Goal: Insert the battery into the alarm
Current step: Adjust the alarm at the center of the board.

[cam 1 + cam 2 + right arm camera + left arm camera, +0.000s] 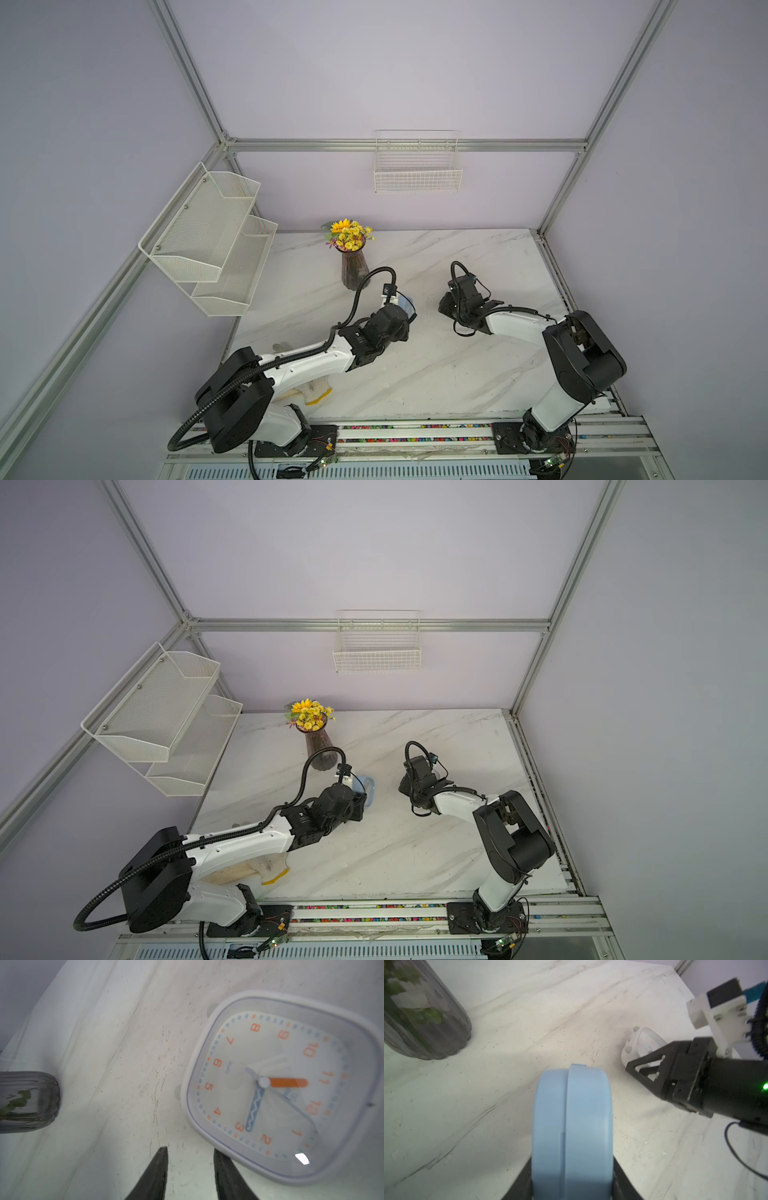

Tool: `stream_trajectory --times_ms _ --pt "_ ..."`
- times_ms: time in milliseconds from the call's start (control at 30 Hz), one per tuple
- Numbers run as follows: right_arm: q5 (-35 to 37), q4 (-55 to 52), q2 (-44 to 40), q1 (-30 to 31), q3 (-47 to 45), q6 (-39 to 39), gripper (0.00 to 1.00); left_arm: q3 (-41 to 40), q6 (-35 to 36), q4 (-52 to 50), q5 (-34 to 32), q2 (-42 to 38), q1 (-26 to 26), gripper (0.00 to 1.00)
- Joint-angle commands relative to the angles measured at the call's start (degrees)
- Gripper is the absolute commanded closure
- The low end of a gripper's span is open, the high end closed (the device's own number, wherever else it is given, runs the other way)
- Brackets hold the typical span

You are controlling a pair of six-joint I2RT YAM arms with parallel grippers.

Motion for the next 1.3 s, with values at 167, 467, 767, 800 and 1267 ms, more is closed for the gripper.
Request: stream_trajectory --times_ms 167,467,767,800,1267 --pt "-2.3 -2.1 -14.6 -2.2 -5.5 -0.2 0.57 10.1 15.0 -4.3 -10.4 8.7 -6.9 0.71" --pt "3.6 -13.2 -33.2 -3.0 -8.2 2.0 0.54 18.6 27.7 -8.7 -24.3 19.4 -11.6 0.69" --pt "12.4 -19.9 -43.6 -3.9 -7.5 2.1 0.51 23.3 35.8 -8.9 -33.5 28.3 -14.0 0.64" --pt "13.3 -20.3 -44.4 -4.0 -7.4 2.1 0.51 23.5 36.2 -9.0 -33.8 28.9 -14.1 0.62" --pt "14.7 -21.3 -46.3 -4.0 -6.0 -0.5 0.48 23.4 28.6 -13.5 -30.3 29.7 -16.8 0.18"
